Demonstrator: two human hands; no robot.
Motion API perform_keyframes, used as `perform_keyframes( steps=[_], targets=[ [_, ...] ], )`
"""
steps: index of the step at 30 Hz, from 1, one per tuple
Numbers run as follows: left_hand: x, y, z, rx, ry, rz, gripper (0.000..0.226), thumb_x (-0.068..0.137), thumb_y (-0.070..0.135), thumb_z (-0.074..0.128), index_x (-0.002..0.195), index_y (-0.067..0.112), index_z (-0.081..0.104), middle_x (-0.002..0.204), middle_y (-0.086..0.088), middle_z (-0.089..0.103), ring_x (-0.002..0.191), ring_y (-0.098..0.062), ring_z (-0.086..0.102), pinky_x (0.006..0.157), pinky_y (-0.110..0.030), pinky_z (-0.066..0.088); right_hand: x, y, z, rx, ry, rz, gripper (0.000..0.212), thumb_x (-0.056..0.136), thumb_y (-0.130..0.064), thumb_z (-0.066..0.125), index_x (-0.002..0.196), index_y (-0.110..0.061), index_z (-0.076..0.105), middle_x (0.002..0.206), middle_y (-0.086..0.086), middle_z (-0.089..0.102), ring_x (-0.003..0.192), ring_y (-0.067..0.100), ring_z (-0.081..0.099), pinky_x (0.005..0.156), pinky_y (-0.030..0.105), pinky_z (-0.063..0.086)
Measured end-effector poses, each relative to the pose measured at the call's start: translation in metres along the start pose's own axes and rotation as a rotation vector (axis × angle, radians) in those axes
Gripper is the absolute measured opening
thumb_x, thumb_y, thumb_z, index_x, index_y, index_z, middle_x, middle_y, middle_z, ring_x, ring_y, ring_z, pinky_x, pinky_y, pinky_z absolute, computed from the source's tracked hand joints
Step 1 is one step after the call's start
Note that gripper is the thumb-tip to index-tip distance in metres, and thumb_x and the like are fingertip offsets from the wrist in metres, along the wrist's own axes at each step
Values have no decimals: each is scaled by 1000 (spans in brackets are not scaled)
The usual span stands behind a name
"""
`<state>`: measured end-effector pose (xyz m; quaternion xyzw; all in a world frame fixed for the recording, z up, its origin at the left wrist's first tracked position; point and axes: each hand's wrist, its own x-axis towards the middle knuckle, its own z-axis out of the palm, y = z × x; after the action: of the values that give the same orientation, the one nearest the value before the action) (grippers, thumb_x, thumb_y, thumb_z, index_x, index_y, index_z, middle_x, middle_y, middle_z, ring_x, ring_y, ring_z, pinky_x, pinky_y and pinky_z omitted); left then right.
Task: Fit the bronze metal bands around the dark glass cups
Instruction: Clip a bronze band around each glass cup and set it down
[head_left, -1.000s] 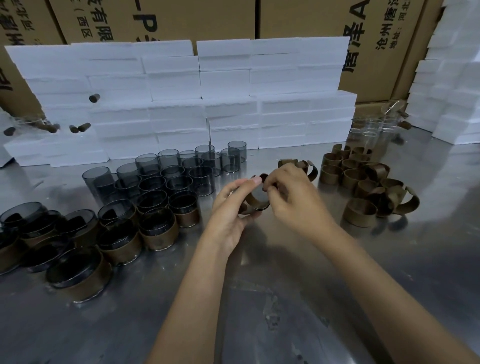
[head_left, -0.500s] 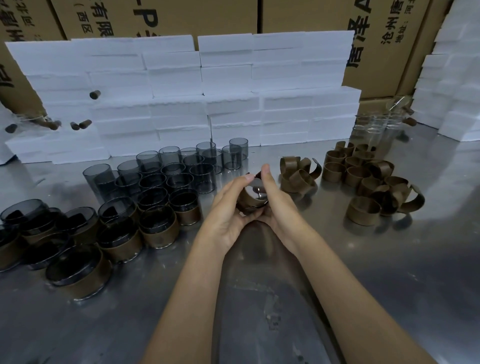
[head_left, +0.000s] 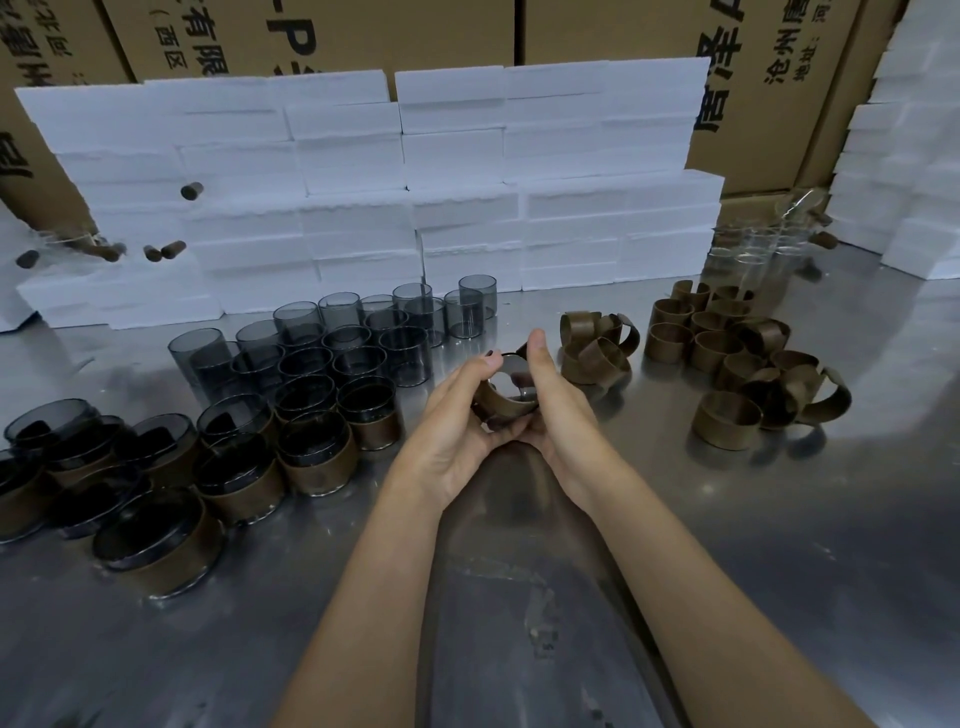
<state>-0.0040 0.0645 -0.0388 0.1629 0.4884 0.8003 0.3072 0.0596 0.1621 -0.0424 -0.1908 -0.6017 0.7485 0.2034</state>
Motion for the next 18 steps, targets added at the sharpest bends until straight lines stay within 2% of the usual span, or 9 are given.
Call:
perform_keyframes(
  steps=[3,5,7,9,10,13,15,17,18],
  targets=[
    [-1,0,0,-1,9,-3,47,93,28,68,130,0,63,110,-19,68,98,-28,68,89,-41,54,0,-1,-2,-2,-23,4,93,64,-88,58,119,-14,72,112,16,76,108,32,73,98,46,58],
    [-2,0,1,-10,22,-7,45,96,26,63,133,0,60,109,-19,67,96,-27,66,82,-38,54,2,0,-3,-2,-15,-6,88,68,-84,58,116,-11,72,99,8,79,93,21,77,87,38,61],
    [-2,-1,2,-40,25,-18,40,98,21,58,133,1,59,99,-16,69,97,-30,62,82,-40,50,5,2,-2,0,52,-6,82,76,-77,59,114,-6,70,97,10,79,88,21,77,80,37,62],
    [-2,-2,3,-63,16,-21,31,99,19,56,125,5,59,88,-12,70,101,-35,59,89,-46,45,6,4,-2,-6,85,11,75,84,-71,59,116,-4,67,105,16,77,98,27,76,86,40,63],
    [-2,-2,4,-59,14,-22,29,98,20,56,123,5,60,91,-13,69,101,-35,59,90,-46,45,6,3,-2,-5,74,22,72,87,-68,60,118,-3,66,108,18,76,100,29,75,88,41,62],
    [-2,2,4,-14,74,-25,38,96,36,61,120,7,63,101,-14,68,94,-29,65,73,-38,56,2,-3,-5,63,-9,59,58,96,-55,62,124,-4,66,116,22,74,96,27,73,88,40,56],
    [0,2,5,-10,163,-44,42,97,47,59,117,11,66,99,-11,71,90,-26,69,72,-37,58,-1,-5,-7,152,-26,86,46,97,-47,63,112,-5,70,105,18,76,92,25,72,87,38,53],
    [1,-3,9,-4,264,-36,30,101,42,56,98,13,66,89,-10,69,79,-21,66,73,-34,54,-2,-6,-7,226,58,102,35,94,-44,66,89,-10,66,87,14,72,84,27,67,83,37,52],
    [1,-6,13,2,311,-31,26,101,36,56,87,16,64,83,-8,65,75,-20,63,73,-33,51,-2,-5,-6,250,106,108,33,93,-43,67,80,-12,62,85,14,68,83,28,64,83,38,51]
  ],
)
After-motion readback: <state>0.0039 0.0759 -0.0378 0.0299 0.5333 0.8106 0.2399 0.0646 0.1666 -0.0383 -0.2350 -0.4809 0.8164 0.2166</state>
